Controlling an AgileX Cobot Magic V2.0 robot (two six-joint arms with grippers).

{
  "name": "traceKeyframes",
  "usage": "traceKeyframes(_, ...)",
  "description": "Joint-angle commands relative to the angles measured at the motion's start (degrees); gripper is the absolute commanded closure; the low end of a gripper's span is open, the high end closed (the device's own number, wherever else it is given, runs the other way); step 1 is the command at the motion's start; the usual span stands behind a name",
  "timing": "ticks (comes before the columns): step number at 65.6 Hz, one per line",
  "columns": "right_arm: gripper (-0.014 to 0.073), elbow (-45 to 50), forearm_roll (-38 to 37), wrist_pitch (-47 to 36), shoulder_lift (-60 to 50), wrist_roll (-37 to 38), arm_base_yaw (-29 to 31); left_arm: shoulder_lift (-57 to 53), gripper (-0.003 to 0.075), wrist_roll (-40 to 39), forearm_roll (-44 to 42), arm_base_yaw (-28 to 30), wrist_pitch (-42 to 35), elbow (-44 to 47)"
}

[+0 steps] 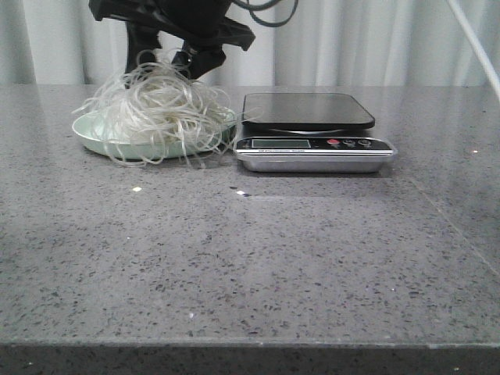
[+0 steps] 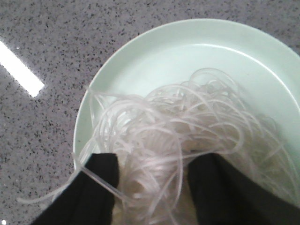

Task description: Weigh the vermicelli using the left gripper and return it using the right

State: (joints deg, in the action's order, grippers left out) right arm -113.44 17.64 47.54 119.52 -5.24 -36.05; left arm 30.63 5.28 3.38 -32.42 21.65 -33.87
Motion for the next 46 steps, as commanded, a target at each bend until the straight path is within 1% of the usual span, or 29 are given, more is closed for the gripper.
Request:
traceKeyframes(1, -0.0022, -2.48, 0.84, -2.64, -5.17, -0.77, 0.58, 0.17, 0.0587, -0.67, 0.55, 0.08, -4.81, -1.42)
traceKeyframes(8, 0.0003, -2.46, 0.74, -0.34, -7.98, -0.79, 1.98, 0.17, 0.0587, -0.67, 0.55, 0.08, -4.81, -1.42)
traceKeyframes(15, 0.0005, -1.47, 0.74, 2.88, -11.73, -0.79, 4.21, 0.17, 0.0587, -0.67, 0.55, 0.08, -4.81, -1.42)
traceKeyframes(23, 0.0005, 4.49, 0.74, 1.23, -18.2, -1.22, 7.1, 0.17, 0.0587, -0.67, 0.55, 0.08, -4.81, -1.42)
traceKeyframes(29, 0.0005, 11.63, 0.74, -2.08, -24.44, -2.42, 9.53, 0.17, 0.0587, -0.67, 0.55, 0.08, -4.81, -1.42)
traceKeyframes(46, 0.0005, 36.88, 0.61, -12.66, -45.33, -4.93, 15.74, 0.17, 0.0587, -0.67, 0.55, 0.08, -4.81, -1.42)
